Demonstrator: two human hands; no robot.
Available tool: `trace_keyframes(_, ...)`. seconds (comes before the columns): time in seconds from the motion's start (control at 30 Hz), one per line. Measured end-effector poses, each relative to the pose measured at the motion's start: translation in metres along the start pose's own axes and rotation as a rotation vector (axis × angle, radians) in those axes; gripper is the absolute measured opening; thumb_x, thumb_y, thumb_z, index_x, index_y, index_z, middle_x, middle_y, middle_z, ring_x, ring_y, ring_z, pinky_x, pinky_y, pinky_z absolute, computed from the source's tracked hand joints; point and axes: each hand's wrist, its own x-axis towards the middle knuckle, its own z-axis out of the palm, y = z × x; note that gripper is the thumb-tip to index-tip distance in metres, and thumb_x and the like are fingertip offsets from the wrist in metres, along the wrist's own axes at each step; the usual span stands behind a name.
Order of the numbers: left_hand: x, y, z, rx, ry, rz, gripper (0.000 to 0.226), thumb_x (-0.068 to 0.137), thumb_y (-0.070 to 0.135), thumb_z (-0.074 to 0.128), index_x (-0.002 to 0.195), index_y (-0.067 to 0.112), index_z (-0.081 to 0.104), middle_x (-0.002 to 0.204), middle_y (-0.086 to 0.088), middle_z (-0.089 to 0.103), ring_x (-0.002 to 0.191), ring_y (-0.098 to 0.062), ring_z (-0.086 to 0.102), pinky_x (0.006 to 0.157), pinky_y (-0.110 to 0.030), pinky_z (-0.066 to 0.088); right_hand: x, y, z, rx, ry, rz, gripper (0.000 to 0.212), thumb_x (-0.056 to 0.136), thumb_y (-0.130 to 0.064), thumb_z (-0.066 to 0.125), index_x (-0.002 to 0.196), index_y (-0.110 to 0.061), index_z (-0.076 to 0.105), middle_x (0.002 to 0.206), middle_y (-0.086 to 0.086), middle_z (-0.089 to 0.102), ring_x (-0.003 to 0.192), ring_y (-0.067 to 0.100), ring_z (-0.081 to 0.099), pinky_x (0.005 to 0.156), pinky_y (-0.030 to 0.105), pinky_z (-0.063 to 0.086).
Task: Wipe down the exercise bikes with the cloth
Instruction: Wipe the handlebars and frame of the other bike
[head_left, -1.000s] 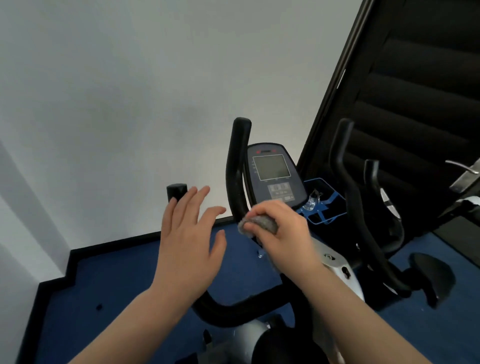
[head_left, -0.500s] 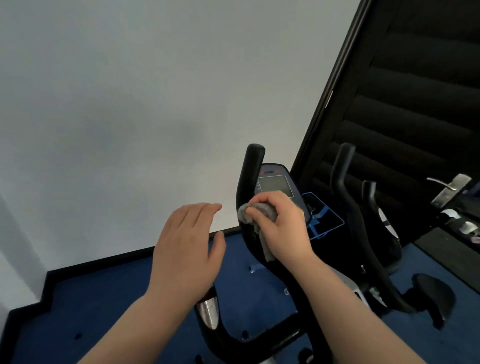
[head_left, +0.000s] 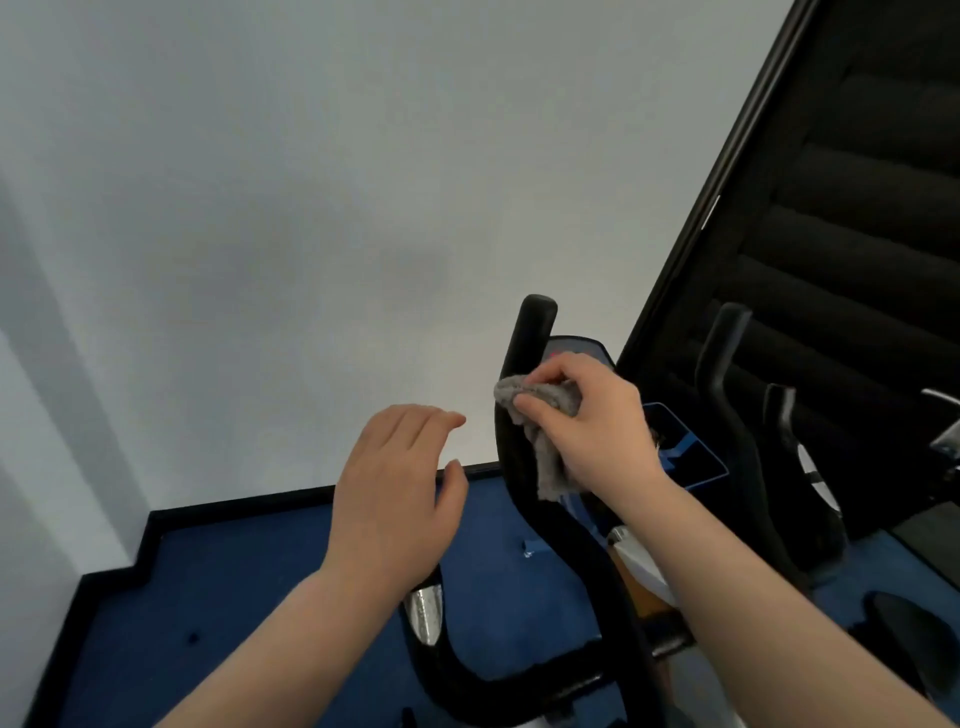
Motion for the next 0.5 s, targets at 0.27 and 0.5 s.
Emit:
trace_keyframes(0.27,0.001,0.002,-0.001,-0.073,0.043,-0.091,0.030,0.086,0.011,0.059,0.115,0.018,0.062,0.114,0.007,0.060,0.113,-0.004,0.047,0.092,-0.014,0.034,0.008,0.005,-0.022,0.039,0.087,-0.147,0.020,0.079,-0.022,0.072,0.082,-0.038,0.060,0.088,-0.016,0.062,0.088,-0.001,0.058,0.080,0.024,0.051)
trace_keyframes(0.5,0.006,0.011,0.006,-0.082,0.083,-0.206,0.023,0.089,0.016,0.058,0.110,0.019,0.065,0.106,0.011,0.057,0.108,-0.005,0.045,0.081,-0.020,0.037,0.056,-0.015,-0.027,0.103,0.058,-0.182,0.021,0.084,-0.018,0.069,0.104,-0.023,0.074,0.101,-0.005,0.063,0.096,0.003,0.059,0.089,0.012,0.044)
